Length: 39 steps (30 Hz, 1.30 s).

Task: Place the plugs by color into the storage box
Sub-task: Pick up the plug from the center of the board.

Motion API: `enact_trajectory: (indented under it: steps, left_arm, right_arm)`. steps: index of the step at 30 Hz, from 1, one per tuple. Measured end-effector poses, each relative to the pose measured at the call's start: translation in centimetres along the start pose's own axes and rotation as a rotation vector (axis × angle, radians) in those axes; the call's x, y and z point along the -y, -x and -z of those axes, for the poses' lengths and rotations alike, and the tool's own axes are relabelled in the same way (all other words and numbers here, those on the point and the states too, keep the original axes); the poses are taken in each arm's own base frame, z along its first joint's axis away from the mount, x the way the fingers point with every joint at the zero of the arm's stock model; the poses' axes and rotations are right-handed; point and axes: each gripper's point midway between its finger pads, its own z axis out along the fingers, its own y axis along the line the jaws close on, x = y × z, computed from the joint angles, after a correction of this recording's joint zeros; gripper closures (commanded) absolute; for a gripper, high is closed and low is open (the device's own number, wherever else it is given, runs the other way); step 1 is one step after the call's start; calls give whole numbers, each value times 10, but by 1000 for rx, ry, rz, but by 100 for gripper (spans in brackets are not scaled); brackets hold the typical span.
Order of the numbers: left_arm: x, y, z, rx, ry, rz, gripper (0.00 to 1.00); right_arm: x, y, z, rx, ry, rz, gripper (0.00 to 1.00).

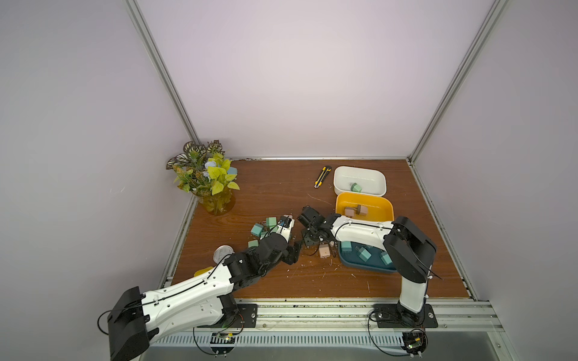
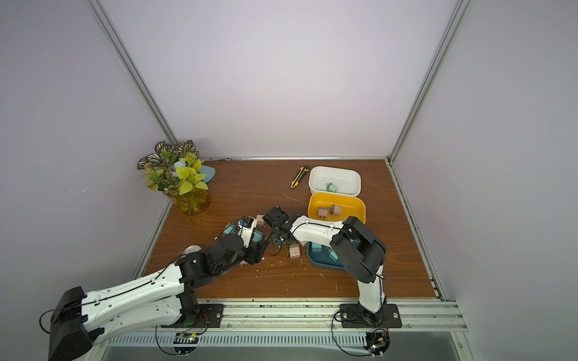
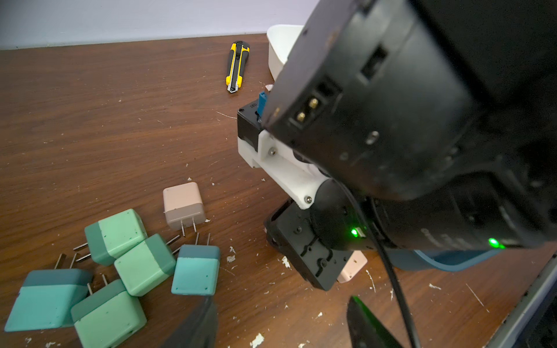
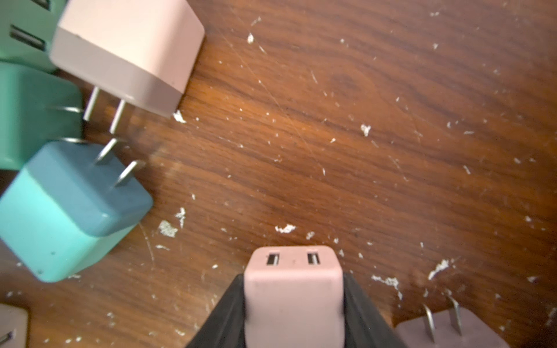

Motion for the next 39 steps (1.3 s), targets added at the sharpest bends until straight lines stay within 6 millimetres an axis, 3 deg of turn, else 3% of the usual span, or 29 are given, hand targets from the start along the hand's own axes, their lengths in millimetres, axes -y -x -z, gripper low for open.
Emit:
enact_trajectory:
  steps: [16,28,34,39]
  left_arm:
    - [-2,2,-4,17,14,-7,30]
    - [8,40,7,125,-8,11,30]
    - [9,43,9,136,-13,12,29]
    - [11,44,4,130,-13,3,29]
  right_arm:
    - [-9,18,10,61,46,-8,65]
    - [-22,62,45,139,117,-29,66]
    - [-18,79,58,167,146,-61,67]
    - [-6,82,56,158,137,-83,68]
